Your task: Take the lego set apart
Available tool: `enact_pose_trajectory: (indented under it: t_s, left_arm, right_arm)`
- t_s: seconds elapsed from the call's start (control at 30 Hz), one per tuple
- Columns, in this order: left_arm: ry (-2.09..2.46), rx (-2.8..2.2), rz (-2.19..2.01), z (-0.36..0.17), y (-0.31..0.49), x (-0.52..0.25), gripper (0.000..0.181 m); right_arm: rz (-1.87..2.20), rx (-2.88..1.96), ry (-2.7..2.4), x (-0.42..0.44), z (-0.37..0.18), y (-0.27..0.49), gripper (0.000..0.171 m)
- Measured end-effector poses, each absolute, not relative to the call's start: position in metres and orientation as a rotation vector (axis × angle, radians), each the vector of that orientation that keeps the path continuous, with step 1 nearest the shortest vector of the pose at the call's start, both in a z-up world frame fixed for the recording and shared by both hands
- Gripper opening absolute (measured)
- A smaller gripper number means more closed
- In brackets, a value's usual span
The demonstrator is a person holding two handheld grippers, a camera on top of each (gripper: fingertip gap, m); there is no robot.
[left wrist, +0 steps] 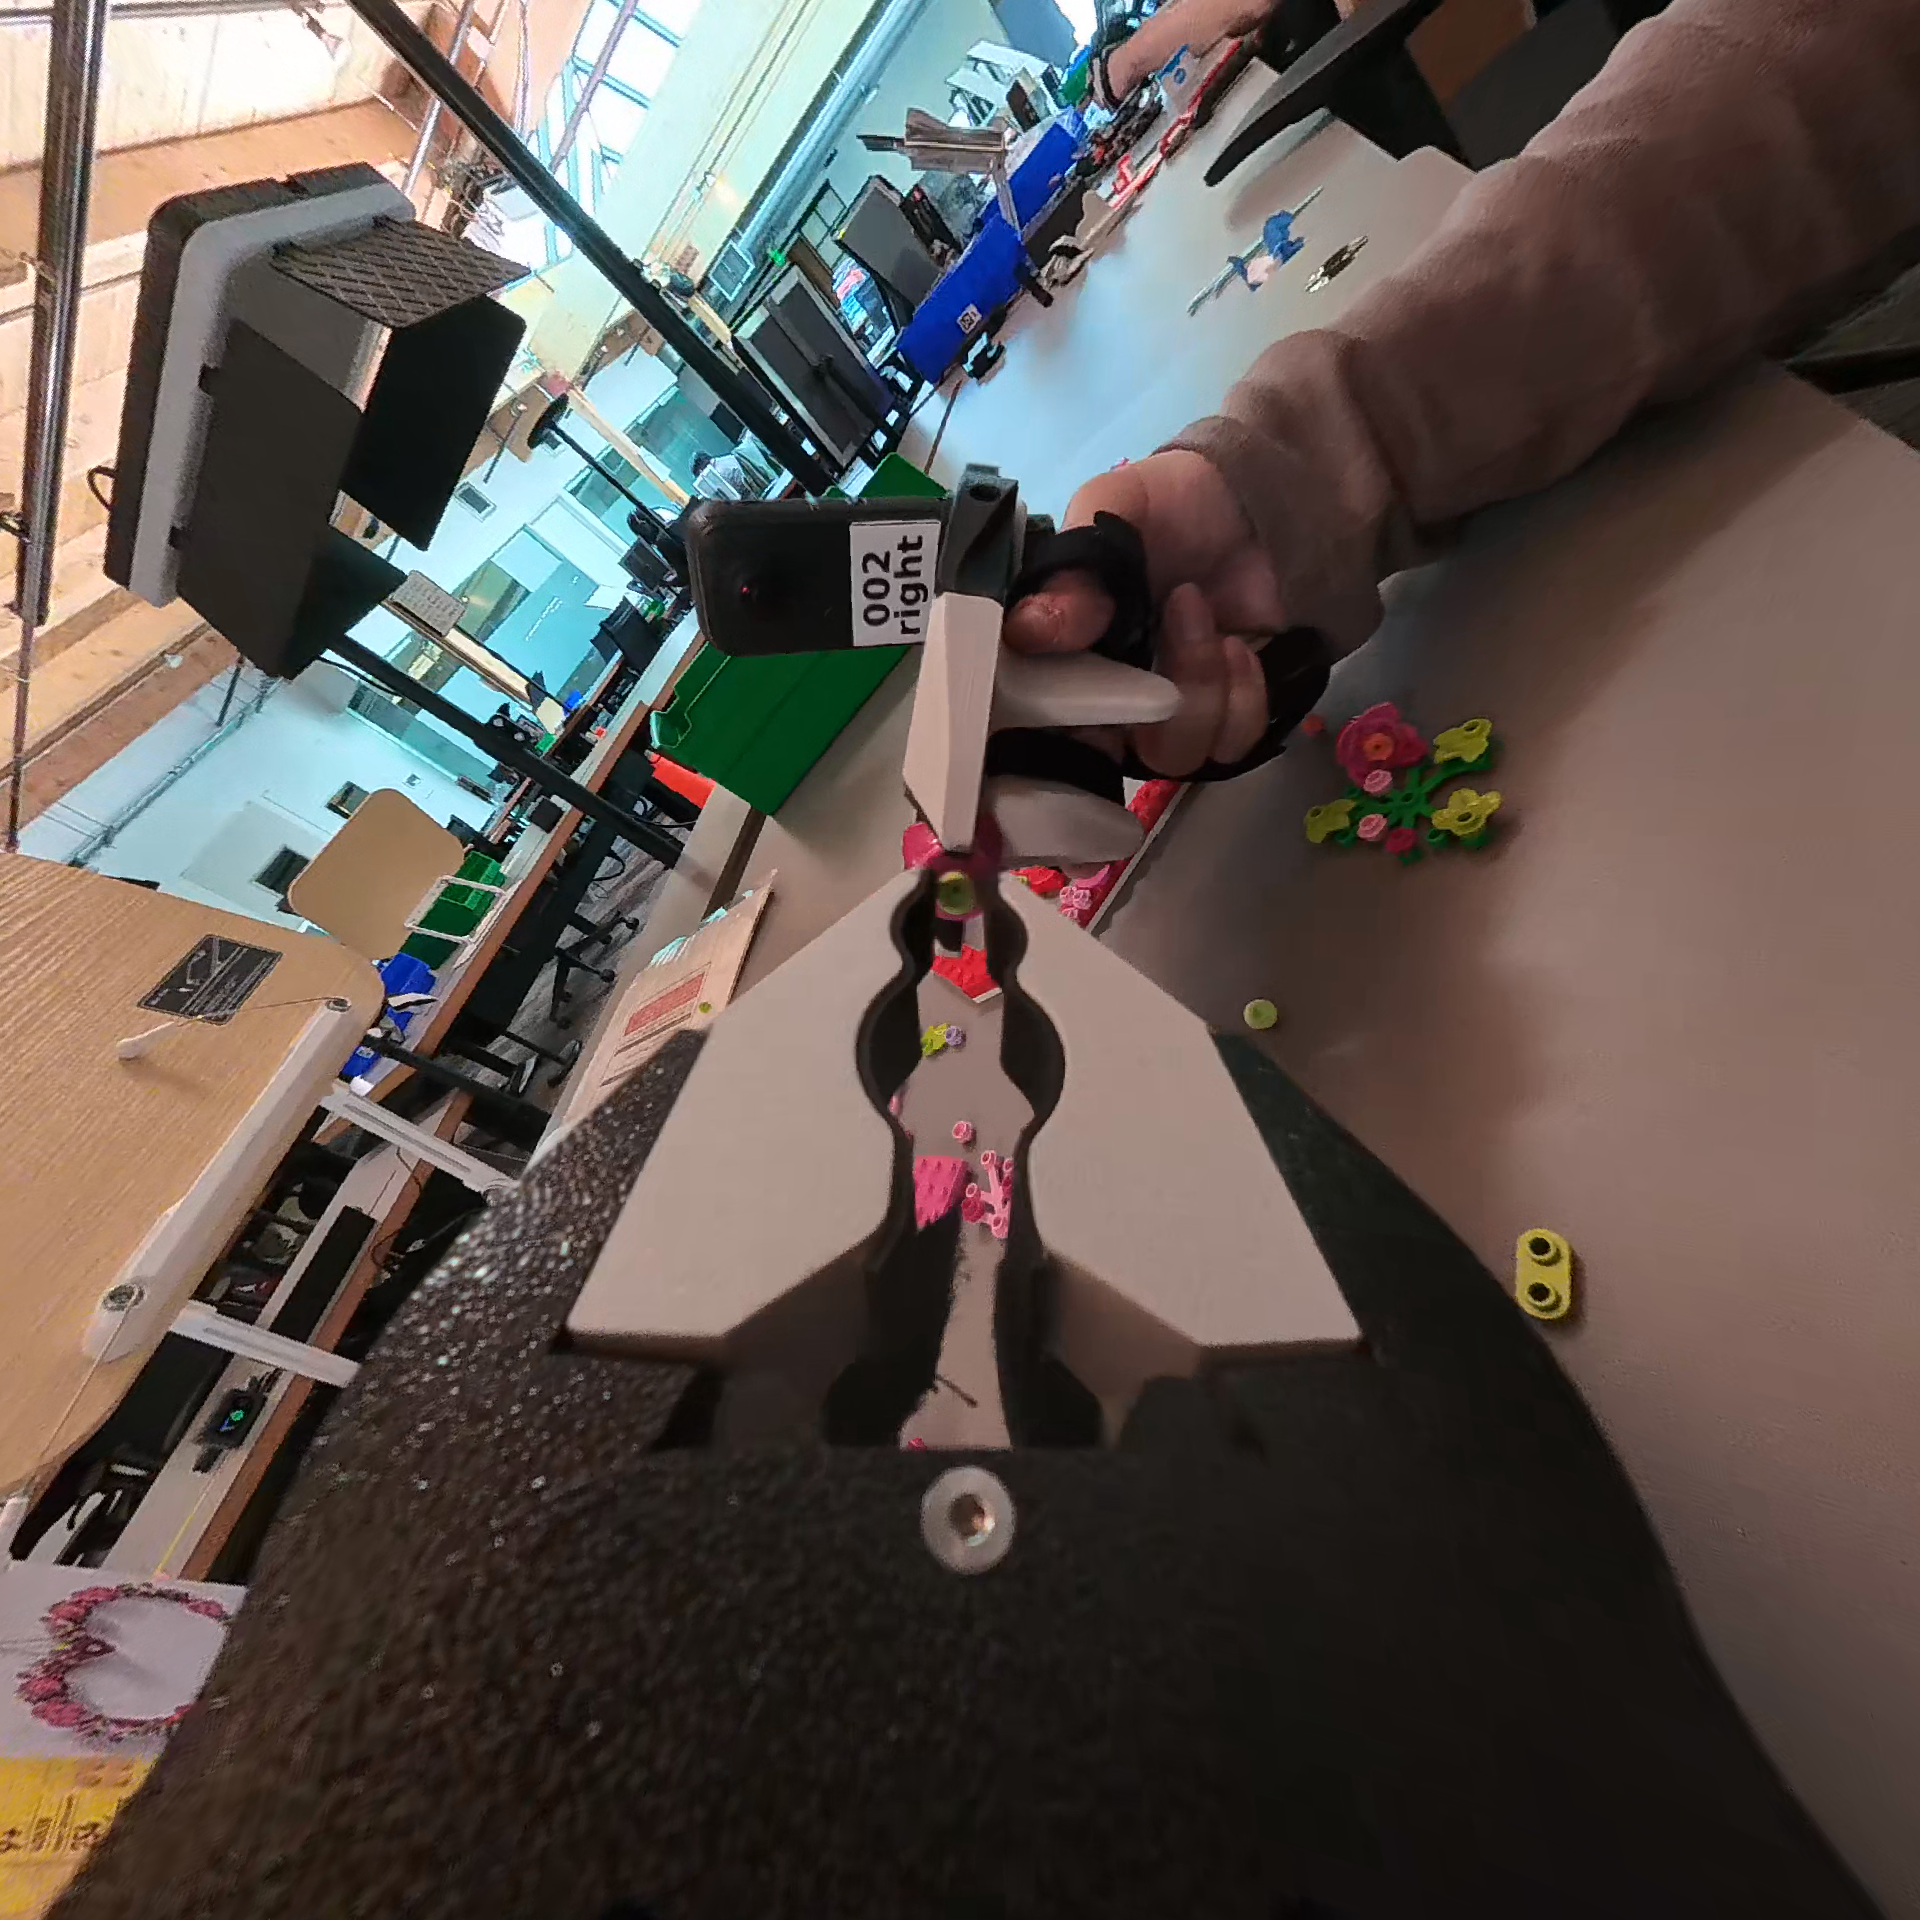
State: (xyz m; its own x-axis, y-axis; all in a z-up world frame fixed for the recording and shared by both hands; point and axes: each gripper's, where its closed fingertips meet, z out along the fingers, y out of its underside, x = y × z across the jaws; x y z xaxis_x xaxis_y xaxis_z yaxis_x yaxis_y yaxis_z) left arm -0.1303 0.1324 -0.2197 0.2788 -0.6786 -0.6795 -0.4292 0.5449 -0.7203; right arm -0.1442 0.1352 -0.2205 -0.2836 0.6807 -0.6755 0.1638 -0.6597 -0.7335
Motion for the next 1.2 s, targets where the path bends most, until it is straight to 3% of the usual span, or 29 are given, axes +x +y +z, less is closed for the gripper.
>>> enact_pose_trajectory:
  t_s: [0.4,0.5,0.63,0.73,0.93,1.2]
  left_arm:
    - [1.411,-1.165,-0.105,-0.231,0.145,-0.153,0.0]
    - [1.312,-1.265,-0.243,-0.219,0.153,-0.17,0.0]
    - [1.33,-1.353,-0.393,-0.241,0.154,-0.156,0.0]
    - [1.317,-1.257,-0.361,-0.231,0.148,-0.14,0.021]
    - [1.324,-1.144,-0.291,-0.219,0.135,-0.128,0.007]
    - [1.317,-1.144,-0.296,-0.218,0.136,-0.128,0.007]
  right_arm:
    - [1.738,-1.665,-1.092,-0.133,-0.233,0.156,0.02]
    - [1.642,-1.648,-1.048,-0.117,-0.225,0.173,0.02]
    - [1.666,-1.607,-1.074,-0.125,-0.22,0.163,0.02]
    - [1.757,-1.572,-1.086,-0.131,-0.214,0.152,0.02]
    - [1.854,-1.566,-1.109,-0.138,-0.216,0.139,0.02]
    - [1.871,-1.57,-1.101,-0.139,-0.216,0.139,0.02]
